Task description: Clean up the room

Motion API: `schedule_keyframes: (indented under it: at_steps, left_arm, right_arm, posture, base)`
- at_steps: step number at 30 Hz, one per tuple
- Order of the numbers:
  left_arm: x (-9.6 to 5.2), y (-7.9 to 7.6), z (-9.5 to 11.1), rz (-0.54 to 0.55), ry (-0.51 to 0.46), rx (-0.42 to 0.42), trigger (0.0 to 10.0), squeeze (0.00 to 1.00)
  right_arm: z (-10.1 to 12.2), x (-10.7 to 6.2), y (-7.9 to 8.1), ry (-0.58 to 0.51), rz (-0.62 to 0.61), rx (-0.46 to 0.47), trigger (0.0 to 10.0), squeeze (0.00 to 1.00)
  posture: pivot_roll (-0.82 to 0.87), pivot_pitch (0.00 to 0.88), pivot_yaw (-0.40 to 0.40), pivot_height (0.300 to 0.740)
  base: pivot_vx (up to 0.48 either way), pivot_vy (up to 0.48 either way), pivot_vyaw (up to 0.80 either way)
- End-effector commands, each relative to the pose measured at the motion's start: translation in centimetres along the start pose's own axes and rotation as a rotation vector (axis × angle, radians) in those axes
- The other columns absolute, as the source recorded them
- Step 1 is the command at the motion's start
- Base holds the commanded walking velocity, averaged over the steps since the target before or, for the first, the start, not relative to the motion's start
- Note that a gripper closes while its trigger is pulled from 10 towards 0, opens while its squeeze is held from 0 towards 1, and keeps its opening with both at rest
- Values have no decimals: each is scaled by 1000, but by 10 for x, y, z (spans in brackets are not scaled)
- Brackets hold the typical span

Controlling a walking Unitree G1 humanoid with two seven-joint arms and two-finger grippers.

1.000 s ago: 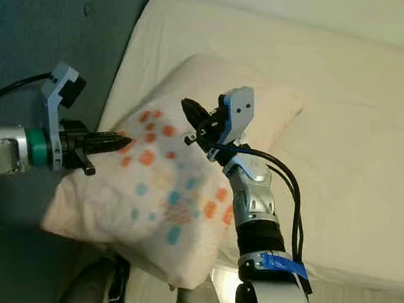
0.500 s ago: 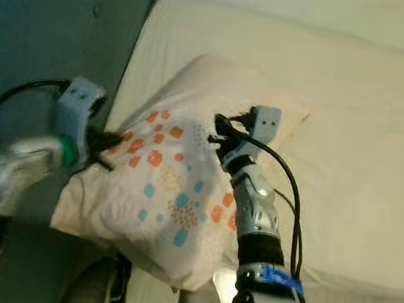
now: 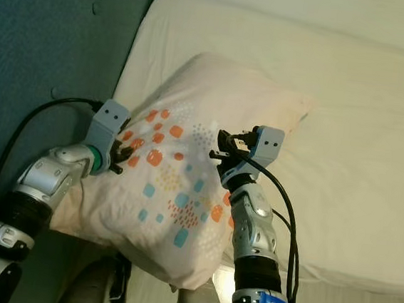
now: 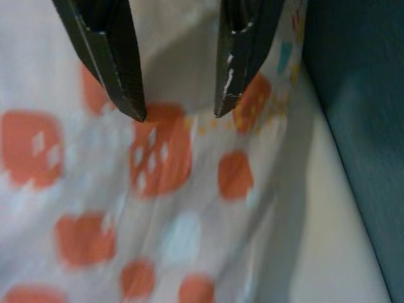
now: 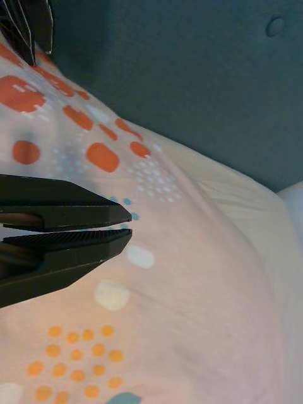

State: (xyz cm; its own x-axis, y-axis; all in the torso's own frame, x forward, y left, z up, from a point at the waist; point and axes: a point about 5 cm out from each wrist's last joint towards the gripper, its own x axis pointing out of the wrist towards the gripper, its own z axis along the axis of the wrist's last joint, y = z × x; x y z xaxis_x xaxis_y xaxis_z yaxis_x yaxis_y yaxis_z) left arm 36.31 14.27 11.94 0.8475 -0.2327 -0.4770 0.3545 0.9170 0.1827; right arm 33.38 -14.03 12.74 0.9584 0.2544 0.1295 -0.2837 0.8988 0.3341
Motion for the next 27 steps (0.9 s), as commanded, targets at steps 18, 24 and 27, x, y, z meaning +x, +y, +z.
schedule_keyframes:
  at_steps: [18,24,27]
  left_arm:
    - [0,37,-64,70,119,-367,10000,1000]
    - [2,24,-71,-44,191,-424,10000,0]
    - [1,15,-81,-104,255,-482,10000,0]
  right_arm:
    - [-31,-11,4,107,-4,6,10000,0]
    - [-31,-12,4,114,4,2,10000,0]
    - [-31,-12,3,113,3,2,10000,0]
  posture:
    - [-26,221,9,740]
    - [-33,218,7,740]
    - [-37,221,9,740]
  base:
    - [0,0,0]
    - [0,0,0]
    - [0,0,0]
